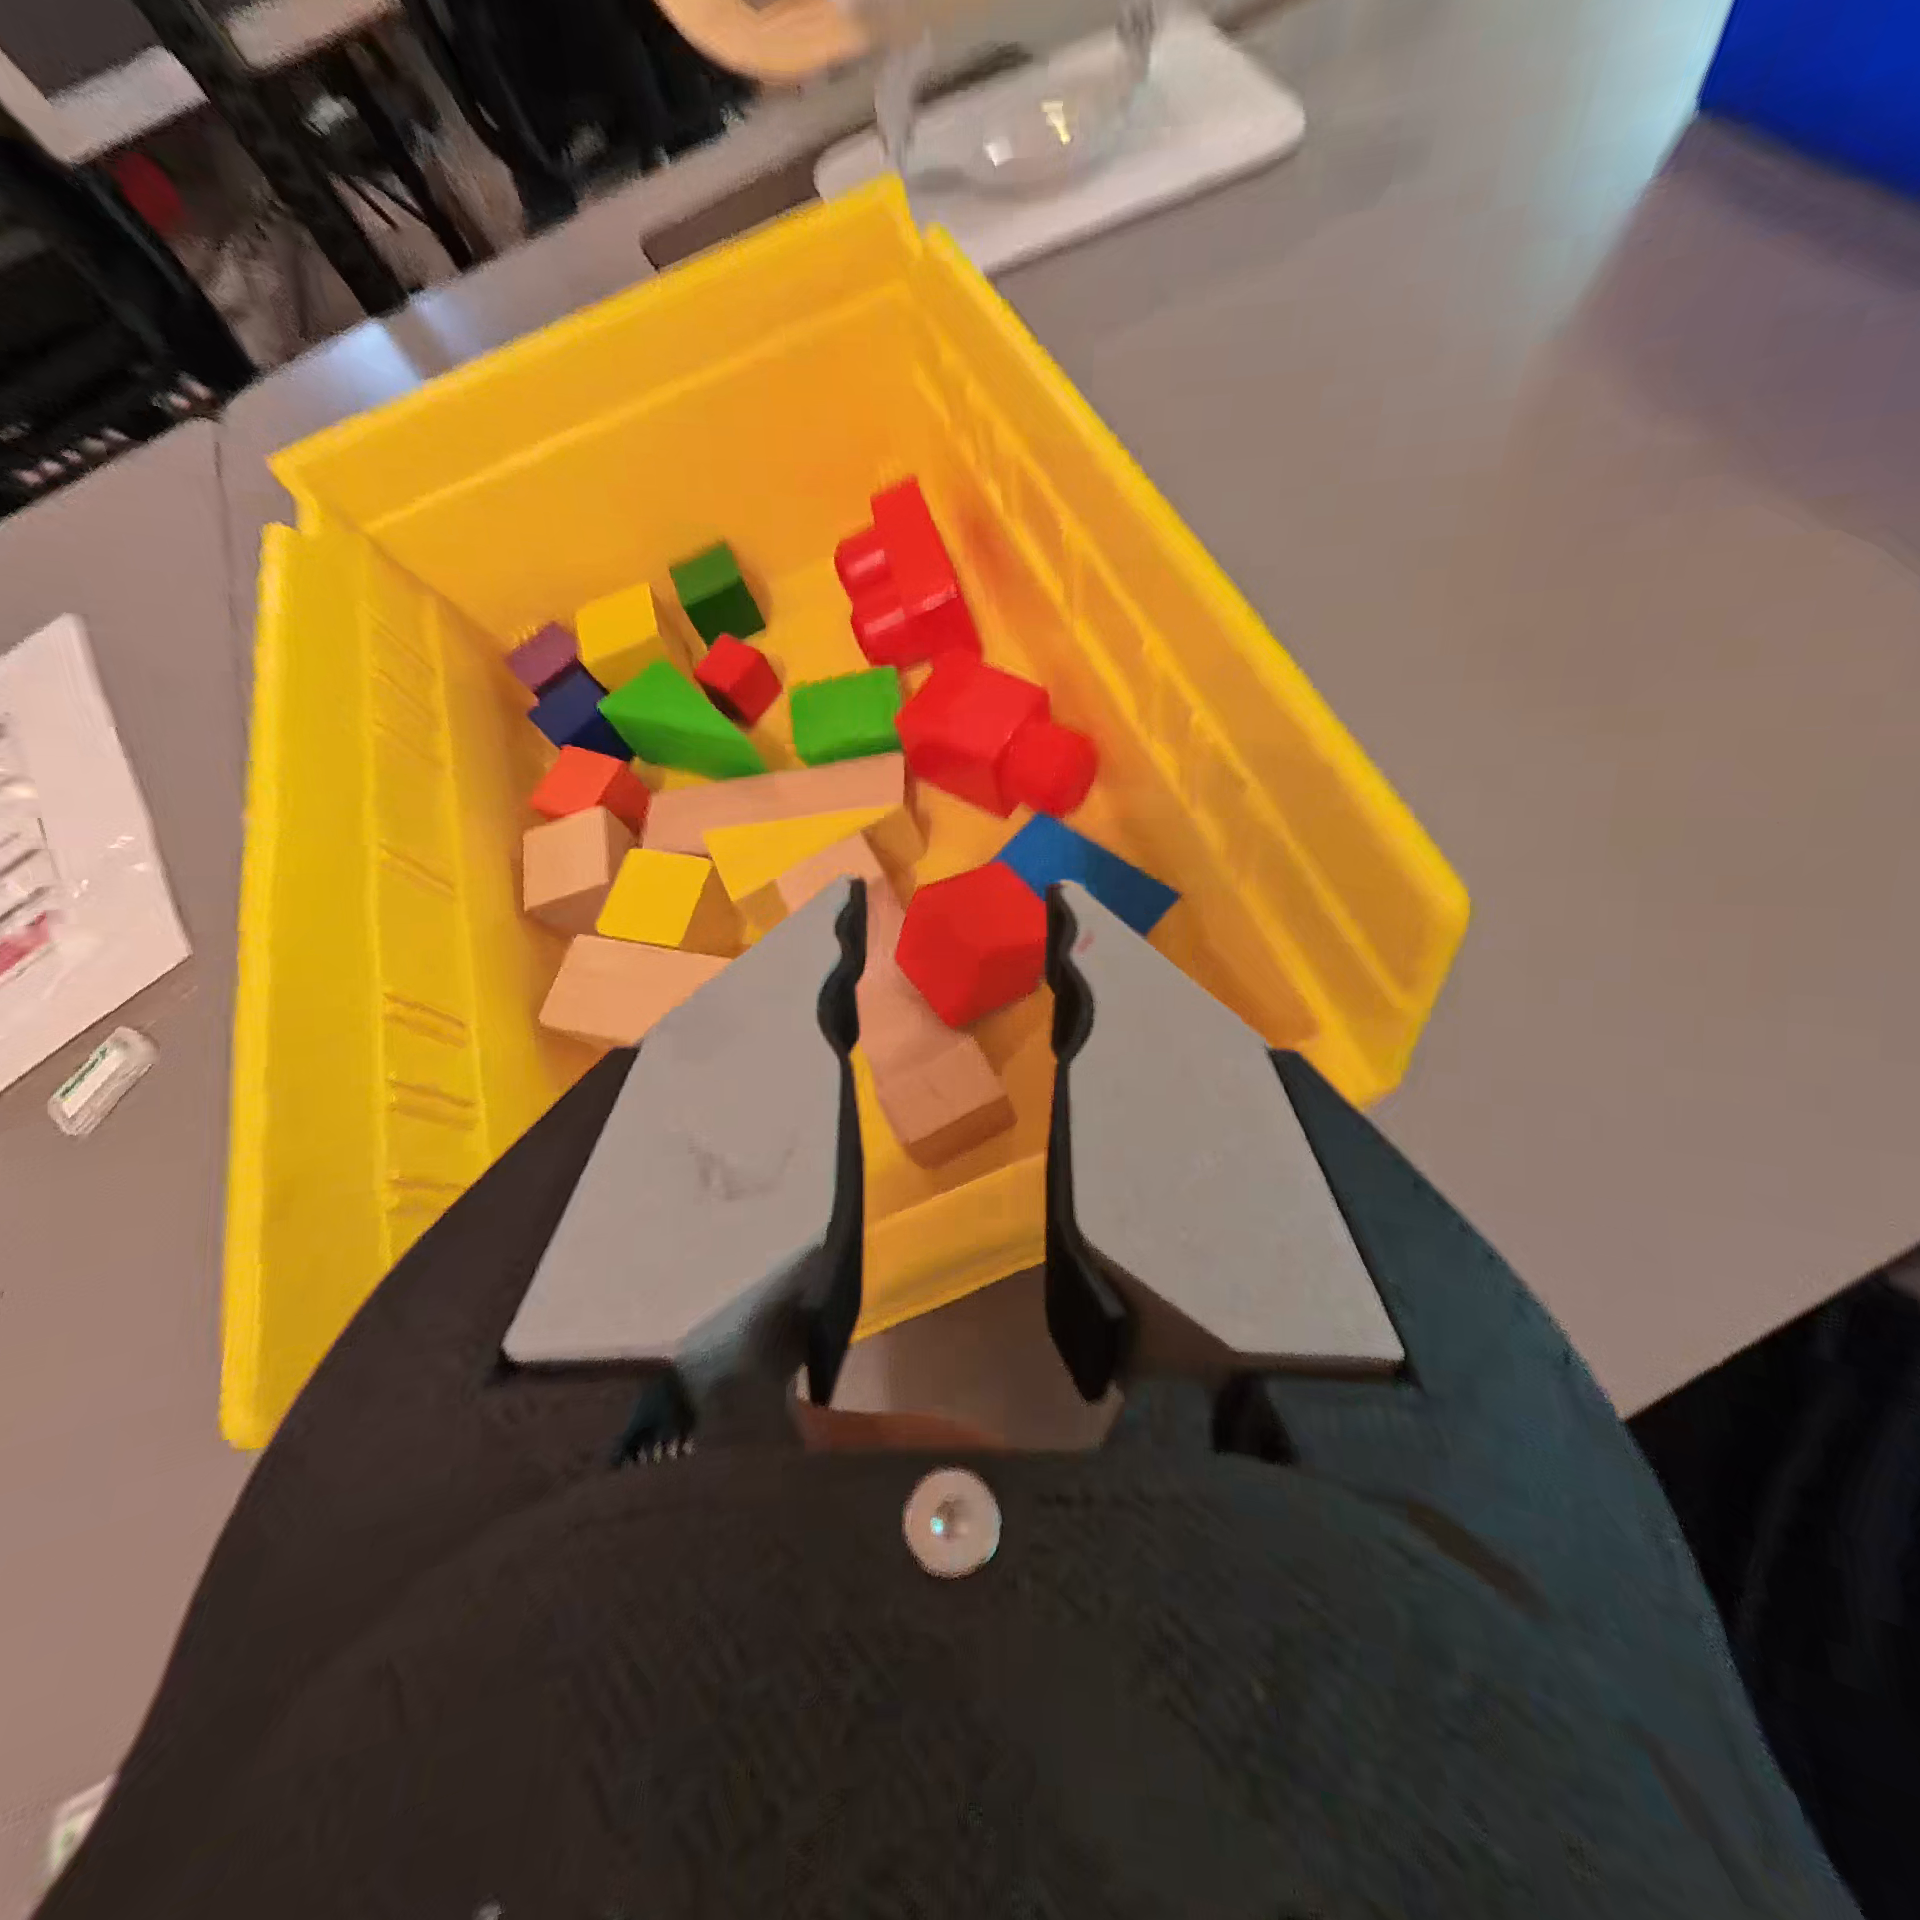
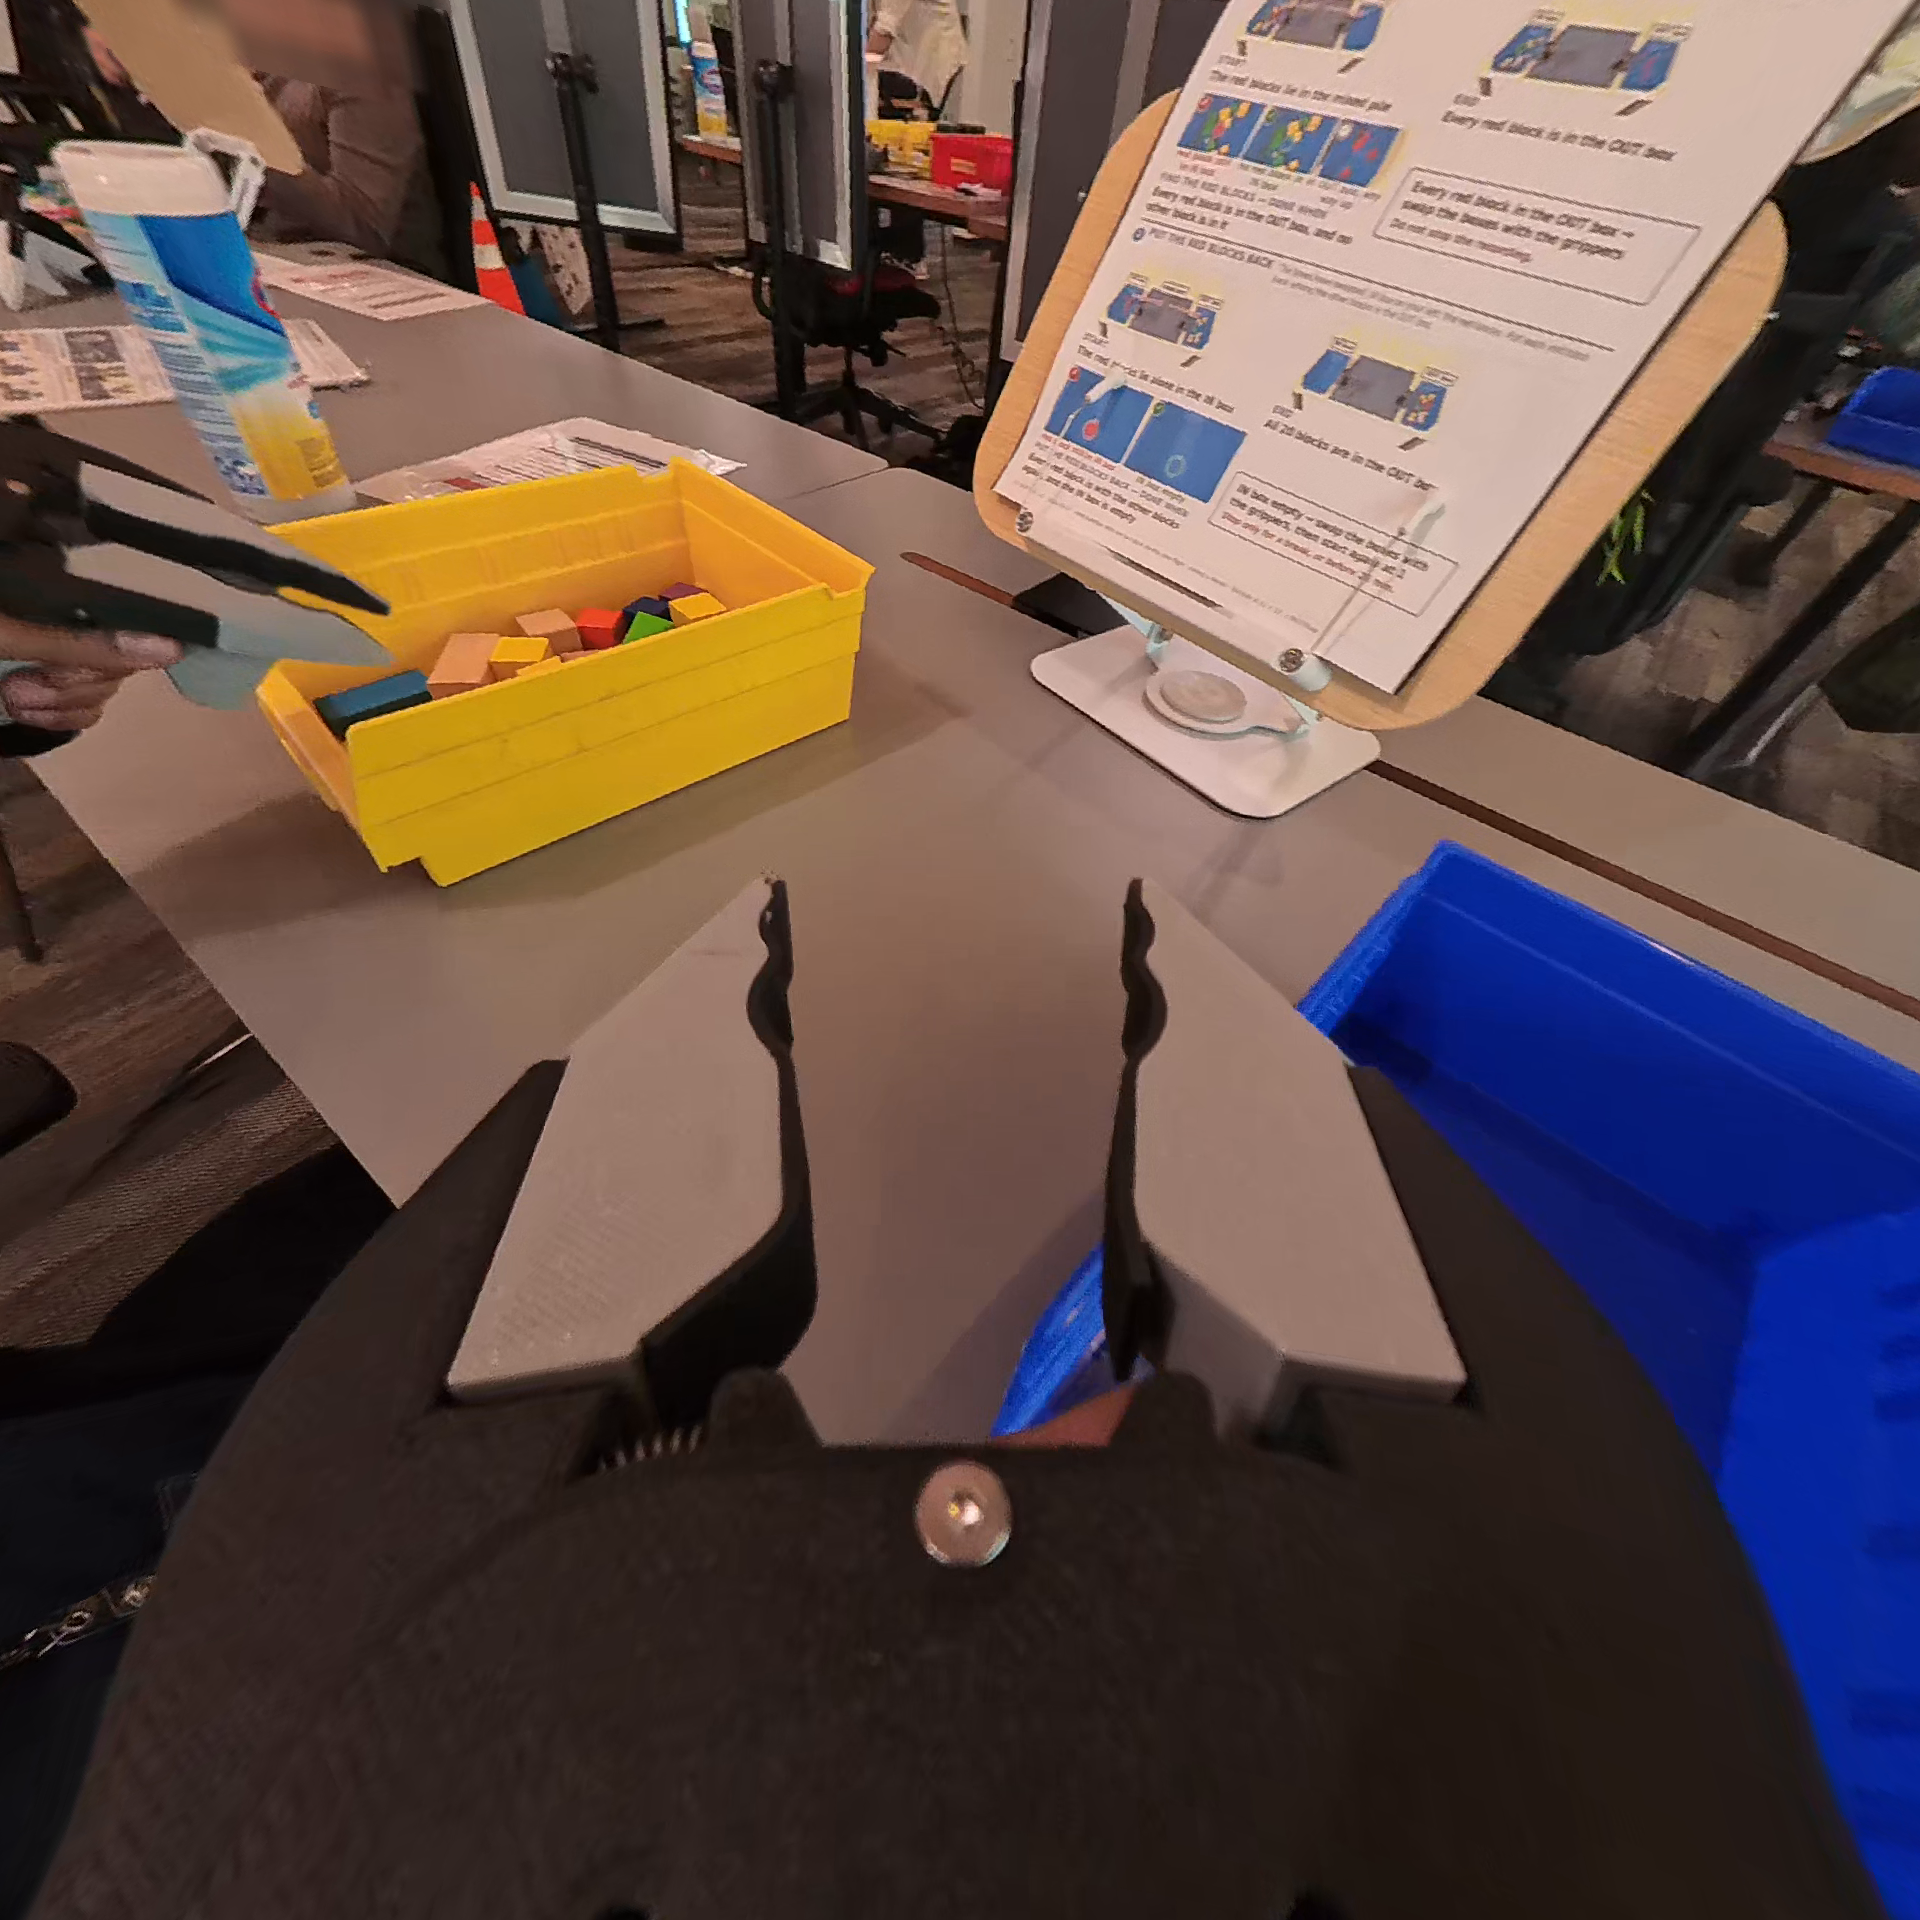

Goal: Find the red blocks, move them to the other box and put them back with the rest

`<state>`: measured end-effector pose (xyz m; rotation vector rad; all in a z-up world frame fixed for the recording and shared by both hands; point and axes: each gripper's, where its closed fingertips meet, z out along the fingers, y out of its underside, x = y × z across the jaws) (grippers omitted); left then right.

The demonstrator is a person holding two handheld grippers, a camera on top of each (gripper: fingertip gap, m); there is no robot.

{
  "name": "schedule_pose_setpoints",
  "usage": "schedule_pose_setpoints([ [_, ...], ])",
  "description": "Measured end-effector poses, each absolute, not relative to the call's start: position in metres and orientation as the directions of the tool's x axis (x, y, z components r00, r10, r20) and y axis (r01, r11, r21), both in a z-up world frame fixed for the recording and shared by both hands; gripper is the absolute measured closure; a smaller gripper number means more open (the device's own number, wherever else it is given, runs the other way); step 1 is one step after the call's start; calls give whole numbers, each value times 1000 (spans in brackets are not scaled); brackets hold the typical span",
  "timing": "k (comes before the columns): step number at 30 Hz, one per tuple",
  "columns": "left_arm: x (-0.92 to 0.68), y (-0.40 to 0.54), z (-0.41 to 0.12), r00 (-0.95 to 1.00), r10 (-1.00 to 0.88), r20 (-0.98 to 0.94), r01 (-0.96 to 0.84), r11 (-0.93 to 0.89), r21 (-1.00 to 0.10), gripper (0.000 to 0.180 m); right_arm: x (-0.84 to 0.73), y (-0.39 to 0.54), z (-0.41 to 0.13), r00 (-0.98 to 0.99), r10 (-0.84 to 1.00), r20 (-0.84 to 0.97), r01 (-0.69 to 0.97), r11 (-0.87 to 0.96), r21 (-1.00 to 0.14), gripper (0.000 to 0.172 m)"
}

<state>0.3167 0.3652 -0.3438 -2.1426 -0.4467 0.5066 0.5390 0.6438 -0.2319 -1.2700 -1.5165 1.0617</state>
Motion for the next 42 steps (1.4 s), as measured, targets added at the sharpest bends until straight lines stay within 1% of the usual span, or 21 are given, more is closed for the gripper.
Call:
schedule_pose_setpoints([
  [2, 318, 372, -359, 892, 416, -176, 135, -616, -776, 145, 546, 649, -232, -72, 993, 97, 254, 113, -961, 110],
  [5, 315, 375, -373, 922, 327, -207, 85, -692, -717, 148, 555, 656, -237, -29, 995, 100, 274, 104, -956, 110],
  [8, 308, 375, -373, 930, 247, -272, -13, -718, -696, 148, 563, 660, -243, -2, 994, 108, 302, 103, -948, 110],
  [10, 309, 376, -376, 937, 146, -318, -103, -754, -649, 149, 566, 660, -246, 11, 994, 113, 315, 104, -943, 110],
  [12, 302, 372, -381, 926, 114, -360, -130, -800, -586, 144, 568, 658, -247, 14, 994, 109, 320, 98, -942, 110],
  [13, 305, 372, -382, 935, 90, -343, -134, -805, -578, 138, 568, 657, -248, 13, 994, 109, 323, 99, -941, 110],
  [15, 319, 376, -386, 949, -37, -313, -211, -813, -543, 133, 569, 656, -249, 16, 992, 126, 328, 114, -938, 110],
  [17, 315, 379, -388, 913, -142, -383, -317, -838, -444, 128, 569, 657, -248, 25, 990, 136, 325, 120, -938, 109],
  [18, 313, 381, -390, 902, -189, -389, -346, -853, -389, 125, 569, 656, -247, 23, 991, 132, 322, 118, -939, 109],
  [21, 304, 382, -404, 901, -274, -336, -362, -903, -233, 125, 565, 654, -245, 6, 992, 124, 312, 116, -943, 109],
  [22, 300, 378, -412, 902, -297, -314, -361, -917, -169, 130, 564, 653, -244, -2, 992, 124, 310, 119, -943, 109],
  [23, 297, 372, -420, 905, -314, -287, -356, -928, -108, 145, 563, 652, -244, -8, 992, 127, 309, 123, -943, 109],
  [24, 295, 372, -423, 910, -318, -266, -353, -931, -97, 145, 562, 651, -243, -14, 991, 131, 306, 129, -943, 109],
  [26, 297, 377, -421, 919, -310, -246, -348, -928, -130, 148, 560, 649, -240, -29, 990, 135, 295, 138, -946, 109],
  [29, 303, 385, -403, 851, -350, -392, -458, -860, -225, 148, 557, 644, -235, -66, 989, 129, 269, 142, -953, 110],
  [32, 308, 394, -363, 815, -193, -547, -458, -792, -403, 149, 549, 632, -235, -145, 986, 80, 250, 114, -961, 113],
  [34, 313, 400, -325, 748, -48, -662, -503, -692, -518, 148, 541, 619, -240, -222, 975, 23, 257, 82, -963, 113],
  [35, 322, 401, -309, 722, 9, -692, -526, -643, -557, 148, 537, 610, -242, -263, 965, 0, 261, 71, -963, 112],
  [38, 363, 408, -270, 640, 119, -759, -629, -486, -607, 149, 530, 579, -243, -398, 915, -68, 258, 40, -965, 111],
  [40, 401, 418, -262, 626, 93, -774, -688, -402, -604, 148, 529, 555, -241, -493, 862, -120, 255, 10, -967, 111],
  [42, 433, 429, -269, 590, 22, -807, -741, -382, -552, 148, 528, 534, -237, -564, 806, -178, 255, -35, -966, 110],
])
